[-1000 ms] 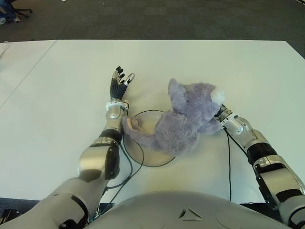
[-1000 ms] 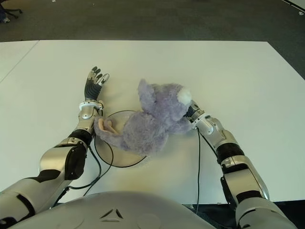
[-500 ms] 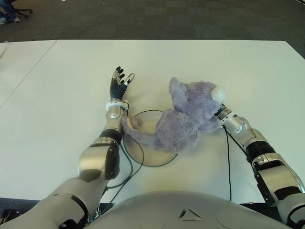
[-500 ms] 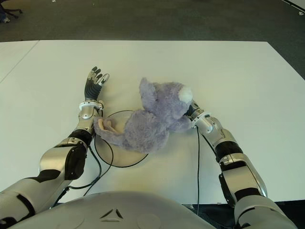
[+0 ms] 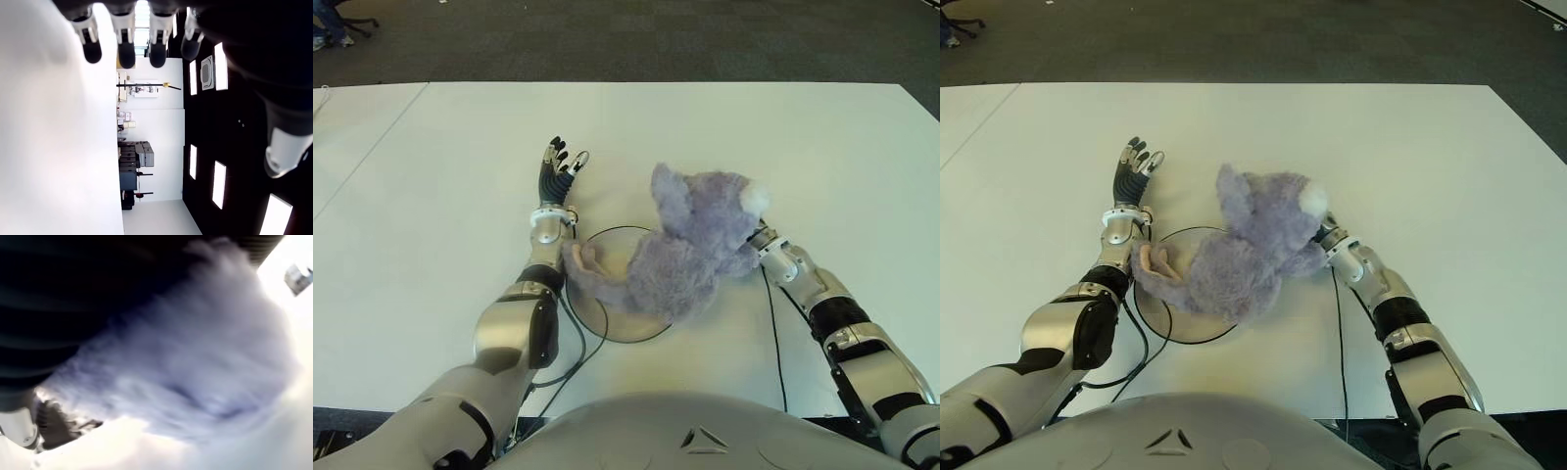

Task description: Put the doll into the plate.

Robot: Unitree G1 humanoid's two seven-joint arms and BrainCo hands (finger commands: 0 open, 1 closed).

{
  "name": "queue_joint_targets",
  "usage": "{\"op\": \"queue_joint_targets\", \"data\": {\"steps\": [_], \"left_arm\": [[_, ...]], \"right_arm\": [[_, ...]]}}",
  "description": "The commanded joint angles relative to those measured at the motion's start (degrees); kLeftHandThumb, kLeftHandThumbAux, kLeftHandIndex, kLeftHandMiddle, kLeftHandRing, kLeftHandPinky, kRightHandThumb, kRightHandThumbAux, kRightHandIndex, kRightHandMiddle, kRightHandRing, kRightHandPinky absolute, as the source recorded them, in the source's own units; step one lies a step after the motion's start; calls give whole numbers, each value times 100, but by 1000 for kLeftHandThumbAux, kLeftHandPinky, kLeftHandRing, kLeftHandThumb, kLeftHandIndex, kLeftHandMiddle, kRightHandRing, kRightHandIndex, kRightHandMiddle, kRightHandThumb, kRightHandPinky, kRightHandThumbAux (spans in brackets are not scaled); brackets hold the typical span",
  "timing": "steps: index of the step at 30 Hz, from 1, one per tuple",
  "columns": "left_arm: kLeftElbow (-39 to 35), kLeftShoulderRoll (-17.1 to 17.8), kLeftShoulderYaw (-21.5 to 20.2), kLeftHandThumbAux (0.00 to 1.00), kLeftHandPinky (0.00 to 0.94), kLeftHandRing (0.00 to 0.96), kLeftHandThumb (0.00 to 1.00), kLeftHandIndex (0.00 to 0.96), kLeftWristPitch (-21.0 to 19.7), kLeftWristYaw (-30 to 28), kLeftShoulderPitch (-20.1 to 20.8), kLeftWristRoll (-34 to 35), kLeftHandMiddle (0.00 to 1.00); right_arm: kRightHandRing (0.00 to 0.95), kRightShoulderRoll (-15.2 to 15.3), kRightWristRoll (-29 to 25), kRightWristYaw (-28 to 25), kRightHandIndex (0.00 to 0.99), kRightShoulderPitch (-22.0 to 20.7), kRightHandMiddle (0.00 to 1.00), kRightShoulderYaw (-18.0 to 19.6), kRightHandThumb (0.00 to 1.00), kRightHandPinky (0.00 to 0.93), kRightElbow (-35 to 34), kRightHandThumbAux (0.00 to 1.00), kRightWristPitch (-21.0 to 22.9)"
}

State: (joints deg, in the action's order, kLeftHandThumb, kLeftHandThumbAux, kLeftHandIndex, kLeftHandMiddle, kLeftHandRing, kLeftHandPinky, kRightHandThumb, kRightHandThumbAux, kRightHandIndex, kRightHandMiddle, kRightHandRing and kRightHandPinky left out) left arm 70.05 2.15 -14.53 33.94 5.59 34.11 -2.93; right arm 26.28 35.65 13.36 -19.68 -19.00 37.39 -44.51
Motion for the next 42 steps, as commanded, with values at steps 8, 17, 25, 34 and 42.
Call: {"op": "queue_joint_targets", "data": {"steps": [8,17,25,34,42], "left_arm": [[775,-324,123,564,55,90,0,19,-832,23,-1064,-132,100],[777,-339,105,547,54,83,0,21,-830,42,-1061,-115,92],[778,-351,115,555,79,87,0,21,-829,52,-1063,-123,93],[783,-356,111,571,85,95,0,34,-900,75,-1044,-98,98],[783,-365,85,576,79,96,0,42,-924,45,-1034,-59,98]], "right_arm": [[0,-461,622,596,0,-176,0,-516,231,0,161,611,-194],[252,-618,528,696,56,-181,140,-538,309,345,85,620,-185],[485,-642,323,302,186,-52,333,-447,497,648,-221,622,173],[570,-656,281,102,242,57,423,-363,594,709,-491,623,520],[613,-642,163,-150,418,72,473,-355,834,721,-530,680,592]]}}
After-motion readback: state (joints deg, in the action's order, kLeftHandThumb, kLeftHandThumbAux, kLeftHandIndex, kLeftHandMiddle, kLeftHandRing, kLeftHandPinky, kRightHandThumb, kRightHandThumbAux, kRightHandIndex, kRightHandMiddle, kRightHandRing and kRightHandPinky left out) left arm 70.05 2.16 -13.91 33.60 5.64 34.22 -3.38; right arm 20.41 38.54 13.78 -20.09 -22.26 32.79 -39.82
